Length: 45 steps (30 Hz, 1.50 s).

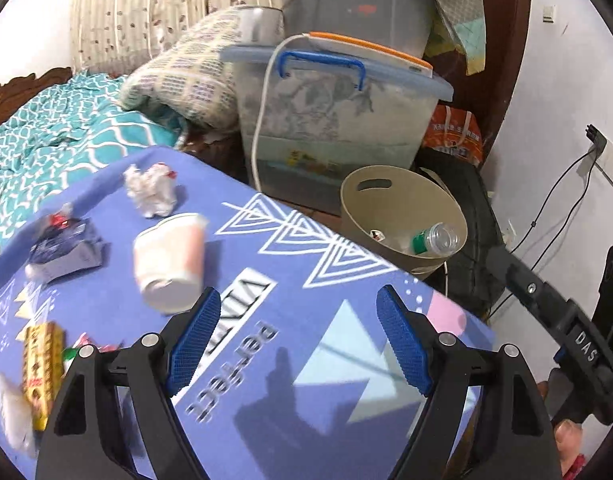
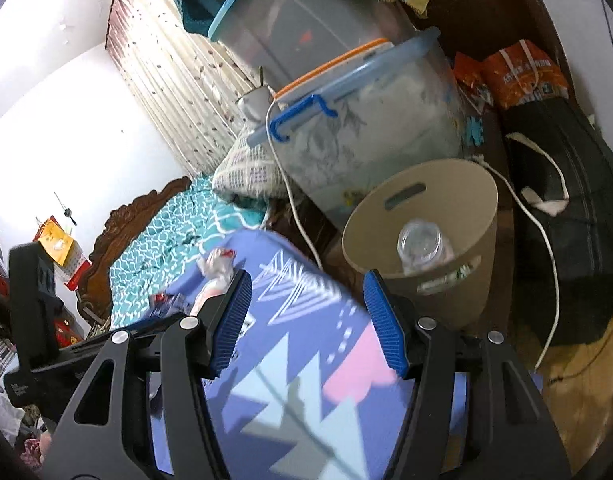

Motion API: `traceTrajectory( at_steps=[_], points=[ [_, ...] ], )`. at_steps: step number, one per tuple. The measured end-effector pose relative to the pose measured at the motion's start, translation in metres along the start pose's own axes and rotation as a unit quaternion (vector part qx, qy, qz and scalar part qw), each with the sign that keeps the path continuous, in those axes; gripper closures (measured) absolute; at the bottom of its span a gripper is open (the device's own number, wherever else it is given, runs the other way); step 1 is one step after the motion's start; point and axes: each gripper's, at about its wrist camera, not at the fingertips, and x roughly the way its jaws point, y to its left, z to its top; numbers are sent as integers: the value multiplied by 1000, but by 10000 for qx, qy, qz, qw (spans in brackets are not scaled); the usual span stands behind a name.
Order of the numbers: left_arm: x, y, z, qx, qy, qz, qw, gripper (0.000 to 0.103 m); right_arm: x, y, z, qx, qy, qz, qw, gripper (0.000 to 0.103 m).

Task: Collect trash
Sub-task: 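Return both tools to the bed and approach the yellow snack box with the right gripper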

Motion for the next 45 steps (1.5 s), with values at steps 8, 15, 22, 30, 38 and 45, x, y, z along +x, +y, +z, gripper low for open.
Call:
traceTrajectory(
  at_steps=[8, 15, 22, 30, 38, 45],
  points=[
    [-45, 21, -26, -85, -297, 262, 9992, 27, -12, 13, -21, 208, 265, -367, 9988, 19],
    [-78, 46, -54, -272, -440, 537, 9972, 27, -1, 33, -44, 214, 767, -332, 9963, 18],
    [-99, 88, -103, -695, -247, 779, 9942, 27, 9, 67, -72, -32, 1231, -63, 9924, 18],
    [-126, 162, -166, -1669, 8, 1063, 9802, 27, 26, 120, -107, -604, 1824, 429, 9804, 25],
    [-163, 223, -225, -2591, 59, 1414, 9554, 27, 70, 206, -125, -1313, 2453, 1483, 9490, 54],
    [-205, 265, -253, -3281, -184, 1586, 9311, 27, 175, 287, -135, -1617, 3078, 1711, 9219, 55]
  ],
)
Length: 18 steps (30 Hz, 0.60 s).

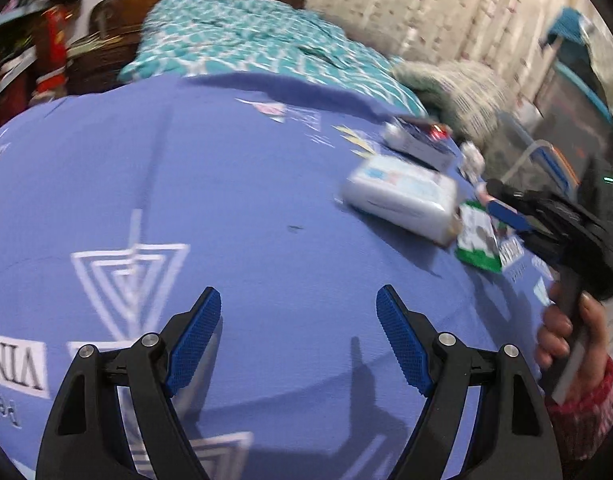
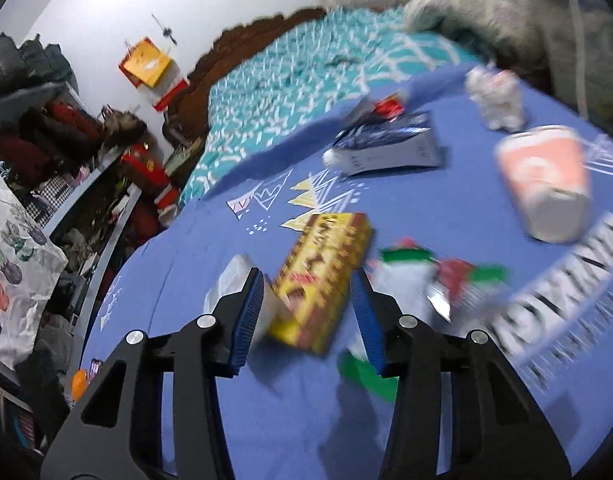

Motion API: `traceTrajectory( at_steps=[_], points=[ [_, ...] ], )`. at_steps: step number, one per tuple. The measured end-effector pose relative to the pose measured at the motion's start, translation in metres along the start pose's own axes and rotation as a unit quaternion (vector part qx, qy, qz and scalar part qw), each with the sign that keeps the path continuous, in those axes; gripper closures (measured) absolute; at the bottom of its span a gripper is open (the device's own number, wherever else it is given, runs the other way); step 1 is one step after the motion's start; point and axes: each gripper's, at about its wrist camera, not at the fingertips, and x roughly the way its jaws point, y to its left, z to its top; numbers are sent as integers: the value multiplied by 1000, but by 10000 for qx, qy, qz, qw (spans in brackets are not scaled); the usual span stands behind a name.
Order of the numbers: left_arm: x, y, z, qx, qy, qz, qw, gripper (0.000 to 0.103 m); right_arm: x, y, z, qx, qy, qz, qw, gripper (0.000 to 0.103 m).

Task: Collect trash
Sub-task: 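Return both tools to the bed and approach the yellow snack box with the right gripper, then grasp the white wrapped tissue pack with the left gripper while the right grasps the green-white wrapper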

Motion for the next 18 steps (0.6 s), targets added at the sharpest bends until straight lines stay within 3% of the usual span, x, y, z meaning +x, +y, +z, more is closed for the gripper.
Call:
traceTrajectory(
  at_steps=[3, 6, 8, 10, 13, 17, 18],
  points=[
    [-11, 19, 8, -241, -127, 53, 9996, 27, 31, 18, -3, -24, 502, 310, 9983, 55],
    [-20, 32, 19, -396, -268, 112, 9988, 27, 40, 61, -42, -547, 1113, 1011, 9871, 55],
    [-21, 38, 26, -479, -315, 129, 9983, 25, 33, 80, -67, -866, 1267, 1261, 9801, 55],
    [-18, 38, 33, -519, -312, 124, 9981, 23, 16, 83, -83, -1036, 1101, 1149, 9818, 55],
    [-9, 28, 43, -469, -234, 102, 9986, 18, -18, 62, -84, -1053, 492, 708, 9907, 52],
    [16, -2, 51, -301, 16, -11, 9995, 13, -68, -7, -69, -154, -315, 106, 9993, 48],
    [22, -8, 52, -261, 69, -34, 9996, 11, -78, -26, -65, 86, -492, -79, 9987, 43]
  ],
)
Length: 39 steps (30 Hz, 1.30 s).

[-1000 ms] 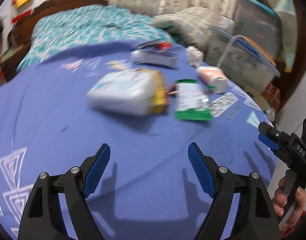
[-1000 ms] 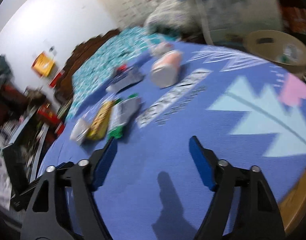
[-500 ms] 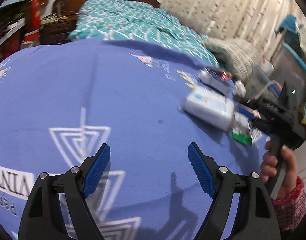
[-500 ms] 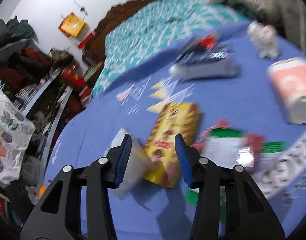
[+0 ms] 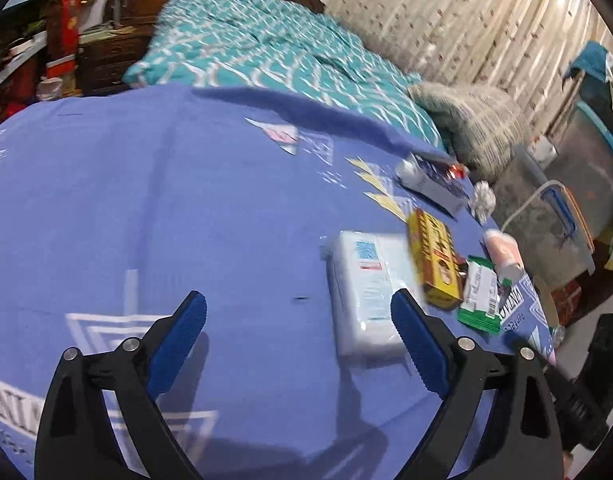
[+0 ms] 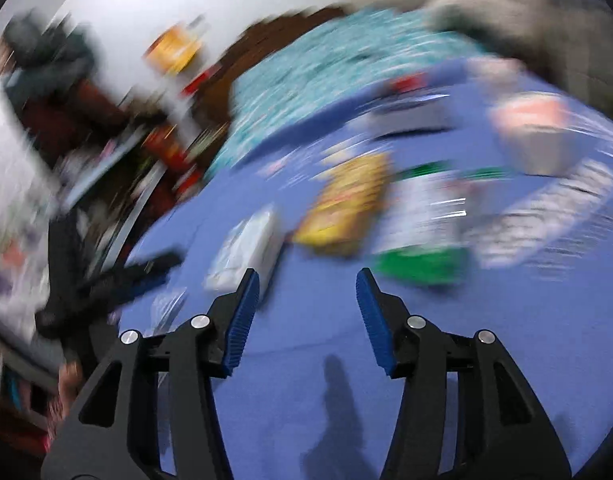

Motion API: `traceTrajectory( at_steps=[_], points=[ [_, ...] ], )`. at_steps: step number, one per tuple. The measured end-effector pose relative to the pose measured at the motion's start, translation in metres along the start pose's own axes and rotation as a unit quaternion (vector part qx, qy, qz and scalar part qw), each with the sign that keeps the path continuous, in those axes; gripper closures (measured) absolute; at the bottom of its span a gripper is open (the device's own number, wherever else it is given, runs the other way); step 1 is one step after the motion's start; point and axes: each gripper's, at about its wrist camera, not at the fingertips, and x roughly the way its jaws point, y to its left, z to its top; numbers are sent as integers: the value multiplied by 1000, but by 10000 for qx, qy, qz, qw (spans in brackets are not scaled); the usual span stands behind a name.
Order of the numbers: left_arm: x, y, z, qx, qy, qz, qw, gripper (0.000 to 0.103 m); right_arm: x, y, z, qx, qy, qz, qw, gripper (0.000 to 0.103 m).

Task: Collect trash
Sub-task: 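Grasp the white wrapped tissue pack with the left gripper while the right grasps the green-white wrapper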

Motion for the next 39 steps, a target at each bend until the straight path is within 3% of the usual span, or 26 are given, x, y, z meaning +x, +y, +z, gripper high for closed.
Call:
traceTrajectory(
  at_steps=[1, 4, 9, 11, 12, 13, 14, 15, 16, 19, 27, 36, 39],
  points=[
    [9, -10, 2, 59, 79, -44, 9999, 11, -9, -18, 5, 224, -111, -183, 9995, 36],
    [26, -29, 4, 186, 211, -81, 9996, 9, -3, -53, 12, 757, 10, -313, 9966, 33],
    [53, -55, 1, 499, 394, 175, 9978, 9, 36, -40, 10, 550, 309, -489, 9968, 33],
    [63, -58, -2, 583, 429, 426, 9965, 9, 49, -26, 13, 365, 443, -453, 9973, 44],
    [65, -58, -3, 590, 441, 473, 9962, 10, 54, -20, 12, 265, 553, -476, 9970, 69],
    [67, -57, -5, 589, 453, 453, 9962, 11, 60, -16, 8, 228, 684, -425, 9965, 82],
    [67, -55, -7, 591, 441, 361, 9966, 18, 59, -10, 1, 233, 727, -327, 9965, 84],
    [64, -55, -8, 622, 392, 302, 9968, 35, 55, -5, -3, 187, 697, -247, 9971, 89],
    [62, -55, -9, 665, 414, 111, 9969, 43, 47, 5, -8, 89, 663, -160, 9976, 92],
    [47, -52, -17, 775, 291, 232, 9963, 46, 25, 35, -31, -194, 706, 244, 9970, 94],
    [-4, -12, -52, 600, 261, -69, 9978, 47, 6, 91, -93, -704, 1197, 931, 9859, 94],
    [-38, 9, -84, 623, 163, 284, 9975, 44, 32, 91, -100, -864, 1575, 940, 9792, 90],
    [-38, 12, -84, 506, 181, 273, 9982, 40, 12, 89, -99, -846, 1545, 1220, 9768, 90]
  ],
)
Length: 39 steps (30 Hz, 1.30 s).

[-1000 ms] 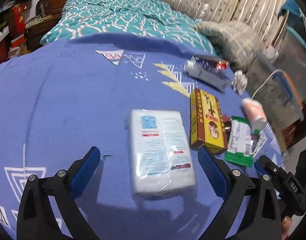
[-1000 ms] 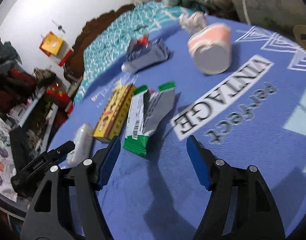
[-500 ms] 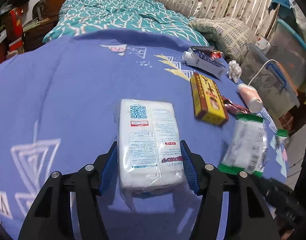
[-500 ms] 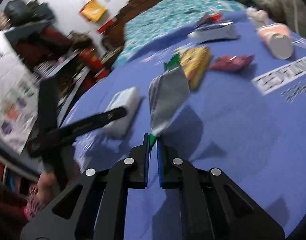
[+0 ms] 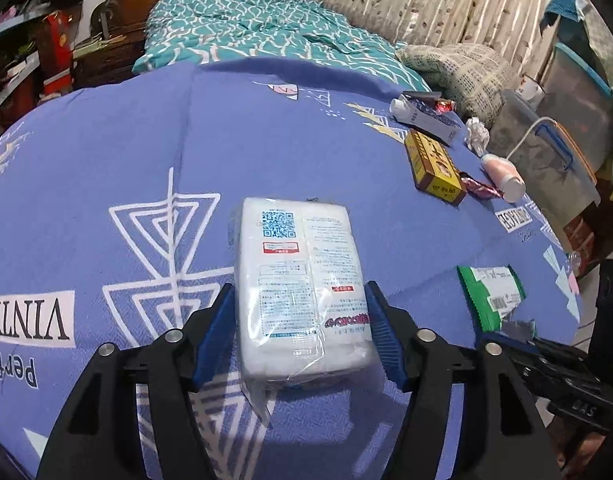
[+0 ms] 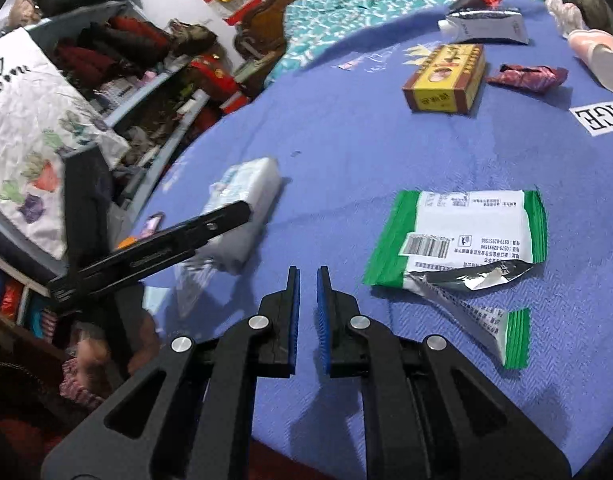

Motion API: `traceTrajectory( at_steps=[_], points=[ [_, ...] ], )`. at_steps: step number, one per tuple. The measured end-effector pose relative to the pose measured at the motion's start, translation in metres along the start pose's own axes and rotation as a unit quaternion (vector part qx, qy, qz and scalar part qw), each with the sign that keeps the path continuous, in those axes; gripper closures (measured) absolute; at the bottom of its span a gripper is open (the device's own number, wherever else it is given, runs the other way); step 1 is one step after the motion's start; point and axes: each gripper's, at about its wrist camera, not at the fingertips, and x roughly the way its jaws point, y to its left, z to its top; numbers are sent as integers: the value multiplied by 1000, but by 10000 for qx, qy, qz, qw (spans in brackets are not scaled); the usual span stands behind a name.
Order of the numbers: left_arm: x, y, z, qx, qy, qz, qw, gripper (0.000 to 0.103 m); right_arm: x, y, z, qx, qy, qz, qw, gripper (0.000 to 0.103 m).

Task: Collect trash
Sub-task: 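Grasp the white wrapped tissue pack with the left gripper while the right grasps the green-white wrapper, then lift the tissue pack with the left gripper while the right lifts the wrapper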

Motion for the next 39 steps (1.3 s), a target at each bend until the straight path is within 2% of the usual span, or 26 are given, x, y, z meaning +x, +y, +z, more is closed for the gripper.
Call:
traceTrajectory(
  at_steps=[2, 3, 5, 6, 8, 11, 13, 15, 17, 18, 21, 23, 28, 30, 33, 35, 39],
  points=[
    [0, 0, 1, -22, -9, 26, 10000, 36, -20, 2, 0, -67, -169, 208, 9996, 90],
    [1, -1, 1, 7, -19, 58, 10000, 35, -29, 2, 1, -55, -273, 290, 9992, 85],
    [5, -2, 1, 49, 19, 100, 9999, 35, -47, -4, 1, 58, -539, 291, 9981, 42],
    [7, -3, 1, 51, 55, 111, 9999, 33, -56, -11, 2, 148, -778, 221, 9966, 7],
    [9, -7, 0, 145, 21, 191, 9997, 31, -74, -20, 4, 170, -1232, 36, 9922, 7],
    [11, -13, -2, 278, -8, 323, 9991, 29, -79, -44, 11, 328, -1318, -578, 9890, 16],
    [12, -16, -2, 315, -11, 356, 9989, 29, -73, -64, 13, 553, -1195, -773, 9883, 26],
    [13, -16, -2, 313, -12, 357, 9989, 29, -60, -83, 16, 810, -1012, -831, 9881, 35],
    [13, -16, -2, 315, -22, 354, 9989, 30, -46, -99, 20, 1187, -826, -637, 9874, 44],
    [13, -16, -2, 321, -28, 351, 9989, 30, -44, -103, 23, 1290, -872, -565, 9862, 49],
    [13, -18, -4, 361, -61, 374, 9986, 37, -35, -102, 32, 1313, -800, -517, 9868, 52],
    [13, -19, -4, 393, -74, 378, 9985, 38, -24, -95, 35, 1213, -689, -466, 9891, 55],
    [14, -25, -5, 494, -54, 408, 9979, 39, -8, -63, 25, 868, -622, -540, 9928, 56],
    [12, -28, -5, 477, 9, 227, 9986, 42, -3, -56, 21, 766, -609, -603, 9934, 56],
    [8, -40, -6, 439, 177, -440, 9979, 42, -10, -60, 19, 843, -606, -464, 9935, 56],
    [6, -51, -8, 566, 205, -665, 9960, 42, -12, -62, 19, 914, -625, -387, 9931, 57],
    [10, -78, -18, 1000, 283, -707, 9921, 42, -19, -70, 17, 1015, -597, -213, 9928, 58]
  ],
)
